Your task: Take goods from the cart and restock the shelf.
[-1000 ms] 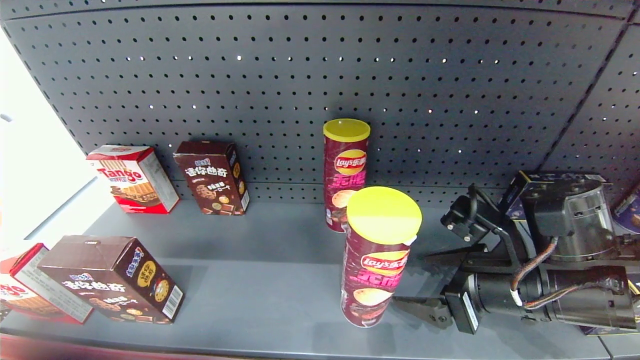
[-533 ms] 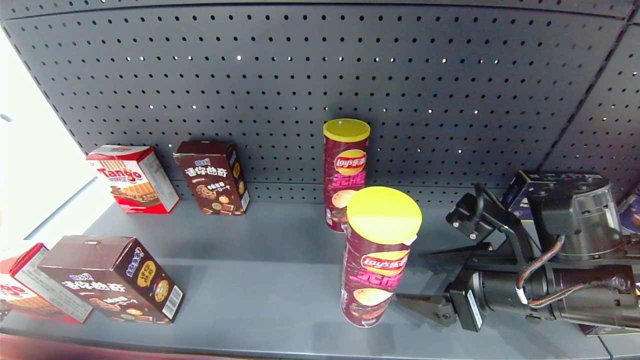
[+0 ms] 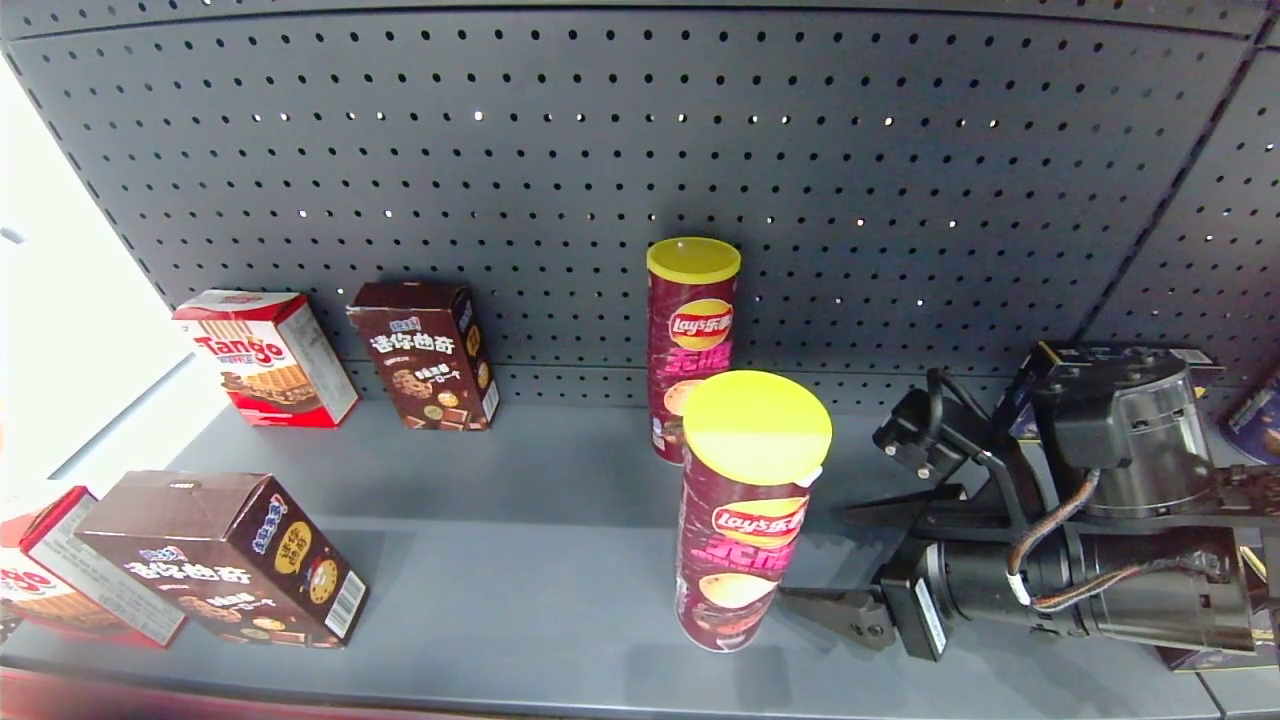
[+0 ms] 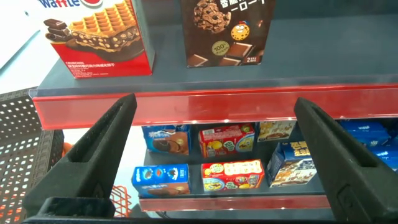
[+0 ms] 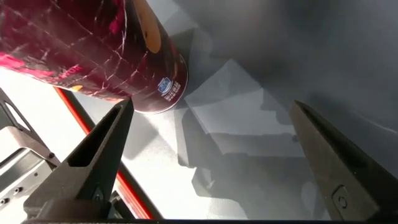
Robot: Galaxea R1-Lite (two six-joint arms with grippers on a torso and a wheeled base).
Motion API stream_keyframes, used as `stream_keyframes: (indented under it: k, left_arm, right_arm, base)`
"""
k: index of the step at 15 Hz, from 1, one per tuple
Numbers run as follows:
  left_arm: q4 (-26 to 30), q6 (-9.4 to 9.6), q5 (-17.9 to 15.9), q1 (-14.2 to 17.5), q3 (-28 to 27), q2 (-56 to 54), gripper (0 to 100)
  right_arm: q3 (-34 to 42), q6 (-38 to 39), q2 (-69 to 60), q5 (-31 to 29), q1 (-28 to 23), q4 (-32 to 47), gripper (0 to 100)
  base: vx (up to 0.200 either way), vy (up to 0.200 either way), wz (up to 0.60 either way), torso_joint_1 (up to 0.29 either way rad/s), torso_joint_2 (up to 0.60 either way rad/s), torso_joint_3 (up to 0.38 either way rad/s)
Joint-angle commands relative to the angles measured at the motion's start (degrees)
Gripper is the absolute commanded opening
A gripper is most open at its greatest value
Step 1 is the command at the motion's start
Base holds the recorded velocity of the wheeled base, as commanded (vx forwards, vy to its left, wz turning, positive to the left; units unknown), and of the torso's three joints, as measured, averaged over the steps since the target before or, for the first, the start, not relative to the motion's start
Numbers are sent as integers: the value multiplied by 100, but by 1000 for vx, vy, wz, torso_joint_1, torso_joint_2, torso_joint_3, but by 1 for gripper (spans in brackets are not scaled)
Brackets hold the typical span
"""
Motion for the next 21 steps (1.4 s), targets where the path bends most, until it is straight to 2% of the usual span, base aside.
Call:
stream_keyframes:
  k: [1, 8, 12, 21]
  left_arm:
    - [-1, -2, 3, 0, 0, 8, 100]
    - [-1, -46, 38, 0, 0, 8, 100]
    - [-1, -55, 38, 0, 0, 8, 100]
    - [-1, -99, 74, 0, 0, 8, 100]
  right_arm:
    - [-41, -2, 75, 2, 46, -4, 100]
    - [3, -2, 84, -95, 187, -74, 100]
    - [241, 24, -242, -209, -59, -74, 100]
    - [-216, 7, 295, -227, 46, -74, 100]
  base:
    - [0, 0, 0, 0, 0, 0]
    - [0, 0, 0, 0, 0, 0]
    - [0, 0, 0, 0, 0, 0]
    - [0, 0, 0, 0, 0, 0]
